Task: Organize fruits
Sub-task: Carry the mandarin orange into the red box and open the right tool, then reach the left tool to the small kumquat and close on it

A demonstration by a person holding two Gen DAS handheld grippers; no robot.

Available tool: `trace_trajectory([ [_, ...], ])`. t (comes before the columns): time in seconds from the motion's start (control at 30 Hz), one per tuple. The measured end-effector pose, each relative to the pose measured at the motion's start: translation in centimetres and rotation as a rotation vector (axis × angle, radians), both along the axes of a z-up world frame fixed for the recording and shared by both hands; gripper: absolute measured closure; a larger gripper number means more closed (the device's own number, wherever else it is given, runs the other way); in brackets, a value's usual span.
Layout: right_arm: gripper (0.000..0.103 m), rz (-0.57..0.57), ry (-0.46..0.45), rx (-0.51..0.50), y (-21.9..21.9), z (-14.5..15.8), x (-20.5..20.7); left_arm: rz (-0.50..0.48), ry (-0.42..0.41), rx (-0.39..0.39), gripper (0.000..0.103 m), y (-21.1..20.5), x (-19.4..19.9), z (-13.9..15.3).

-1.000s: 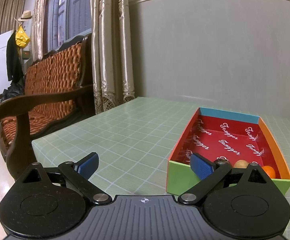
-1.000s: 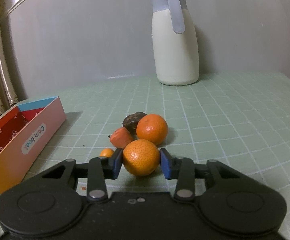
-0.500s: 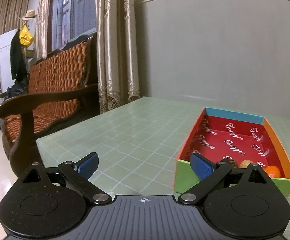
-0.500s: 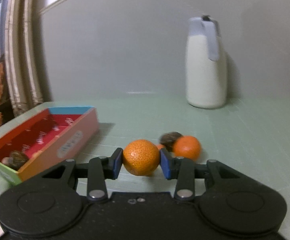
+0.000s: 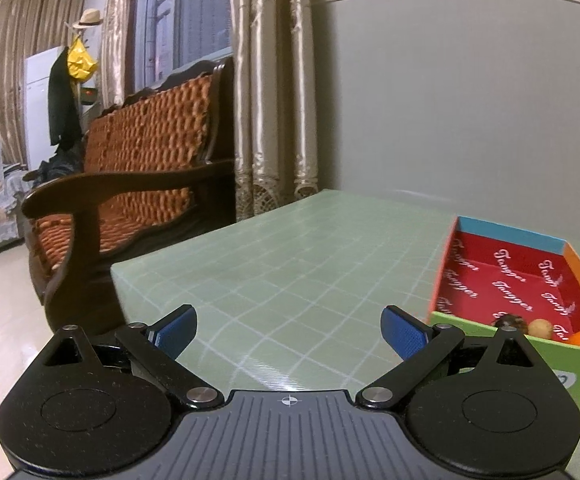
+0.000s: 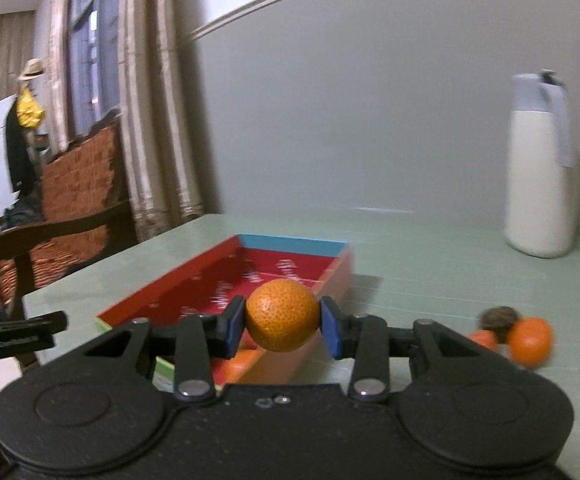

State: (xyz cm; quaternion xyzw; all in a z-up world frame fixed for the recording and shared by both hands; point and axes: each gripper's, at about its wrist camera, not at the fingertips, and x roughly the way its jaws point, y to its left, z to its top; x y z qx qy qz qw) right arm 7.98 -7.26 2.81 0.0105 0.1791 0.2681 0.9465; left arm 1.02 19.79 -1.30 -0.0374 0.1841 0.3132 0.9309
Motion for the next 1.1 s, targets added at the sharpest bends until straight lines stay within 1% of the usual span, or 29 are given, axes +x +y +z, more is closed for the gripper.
trace_trajectory([
  [0.17, 0.065, 0.082, 0.004, -0.044, 3.5, -0.2, -0.1, 0.019, -0.009, -0.015, 0.005, 1.1, -0.6, -0.1],
  [0.27, 0.065, 0.105, 0.012, -0.063, 4.9, -0.7, -0.2, 0.023, -0.012, -0.023, 0.005, 1.5, -0.9, -0.1],
  [0.47, 0.064, 0.103, 0.015, -0.088, 5.4, -1.3, -0.6, 0.017, -0.006, -0.016, 0.005, 1.4, -0.7, -0.2],
  [0.67, 0.064, 0.105, 0.017, -0.083, 5.5, -1.6, -0.4, 0.003, 0.003, 0.01, 0.005, 0.3, -0.3, -0.3],
  [0.77, 0.063, 0.109, 0.015, -0.098, 5.9, -1.8, -0.3, -0.002, 0.01, 0.018, 0.005, -0.2, -0.2, -0.4],
  [0.8, 0.06, 0.108, 0.016, -0.098, 5.9, -1.9, -0.2, -0.002, 0.012, 0.019, 0.005, -0.3, -0.1, -0.4],
  [0.87, 0.046, 0.107, 0.025, -0.088, 5.8, -2.0, -0.2, -0.001, 0.011, 0.017, 0.005, -0.3, 0.0, -0.4],
  [0.9, 0.031, 0.105, 0.028, -0.079, 5.6, -1.9, -0.2, -0.002, 0.01, 0.014, 0.005, -0.3, 0.0, -0.4],
  [0.93, 0.026, 0.098, 0.025, -0.072, 5.5, -1.9, -0.2, -0.001, 0.009, 0.012, 0.005, -0.3, 0.0, -0.4],
  [1.0, 0.027, 0.09, 0.006, -0.059, 5.0, -1.7, -0.4, -0.002, 0.01, 0.009, 0.005, -0.4, 0.1, -0.4],
  [1.1, 0.026, 0.079, -0.01, -0.028, 4.2, -1.0, -0.6, -0.005, 0.011, 0.012, 0.005, -0.7, 0.2, -0.3],
])
